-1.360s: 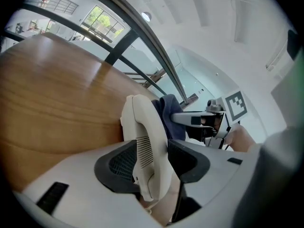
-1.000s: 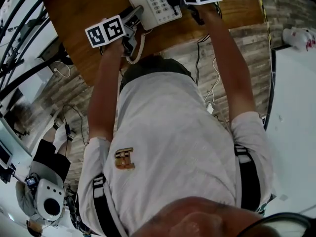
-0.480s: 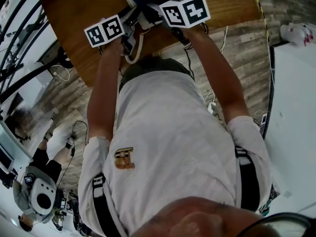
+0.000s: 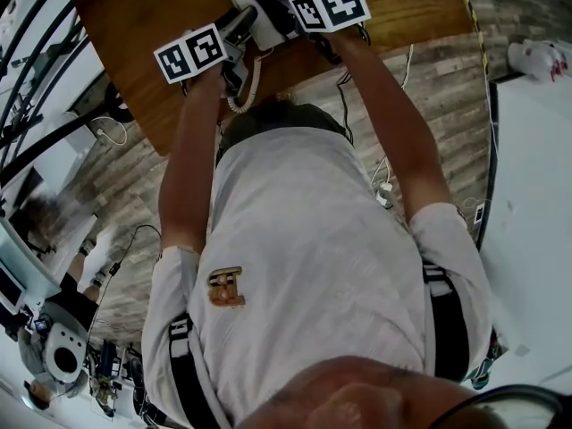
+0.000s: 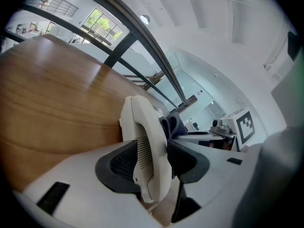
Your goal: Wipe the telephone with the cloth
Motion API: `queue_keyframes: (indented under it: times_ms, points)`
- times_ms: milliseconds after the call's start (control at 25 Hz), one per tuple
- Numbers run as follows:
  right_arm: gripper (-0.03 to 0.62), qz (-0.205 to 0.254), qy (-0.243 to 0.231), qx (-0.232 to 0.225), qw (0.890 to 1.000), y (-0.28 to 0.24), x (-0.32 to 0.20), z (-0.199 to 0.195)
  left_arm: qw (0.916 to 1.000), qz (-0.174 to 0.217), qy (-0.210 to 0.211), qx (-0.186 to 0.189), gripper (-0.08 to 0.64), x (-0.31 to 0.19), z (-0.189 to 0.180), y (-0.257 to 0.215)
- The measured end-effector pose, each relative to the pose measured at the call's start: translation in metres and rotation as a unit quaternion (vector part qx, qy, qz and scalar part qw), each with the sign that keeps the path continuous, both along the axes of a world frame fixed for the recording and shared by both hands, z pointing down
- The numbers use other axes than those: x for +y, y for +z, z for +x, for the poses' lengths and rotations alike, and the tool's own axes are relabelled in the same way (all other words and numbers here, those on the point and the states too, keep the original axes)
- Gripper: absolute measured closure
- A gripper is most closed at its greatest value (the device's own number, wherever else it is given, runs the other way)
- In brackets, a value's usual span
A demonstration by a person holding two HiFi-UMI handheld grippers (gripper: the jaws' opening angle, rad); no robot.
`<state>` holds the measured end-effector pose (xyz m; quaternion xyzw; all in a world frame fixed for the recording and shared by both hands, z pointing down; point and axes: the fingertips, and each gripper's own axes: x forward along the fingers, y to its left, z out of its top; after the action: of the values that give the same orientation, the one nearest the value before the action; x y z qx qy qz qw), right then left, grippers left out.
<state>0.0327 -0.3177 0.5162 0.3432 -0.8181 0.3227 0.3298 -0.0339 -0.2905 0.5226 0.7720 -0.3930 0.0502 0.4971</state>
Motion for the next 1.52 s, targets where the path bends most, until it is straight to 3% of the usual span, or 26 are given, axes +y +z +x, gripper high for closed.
queue_keyframes:
  times_ms: [520, 760, 1000, 1240, 1520]
  points:
    - [0.514, 0.017, 0.067, 0.045, 0.997, 0.007, -0.016, 0.085, 1.0, 0.001, 0.002, -0.001, 0.348, -0.001, 0.001, 0.005]
    - [0.514, 0.056, 0.056, -0.016, 0.997, -0.041, 0.028, 0.055, 1.0, 0.001, 0.002, 0.0, 0.35, -0.001, 0.001, 0.002]
    - [0.514, 0.022, 0.052, -0.087, 0.995, -0.03, 0.076, -0.001, 1.0, 0.0, 0.001, -0.002, 0.35, -0.002, 0.001, 0.004]
    - [0.514, -0.002, 0.043, -0.072, 0.996, 0.005, 0.088, -0.017, 1.0, -0.002, 0.003, 0.002, 0.348, 0.0, 0.003, 0.003]
    - [0.514, 0.014, 0.047, -0.03, 0.998, 0.021, 0.068, 0.014, 1.0, -0.001, 0.003, 0.0, 0.348, -0.001, 0.003, 0.005]
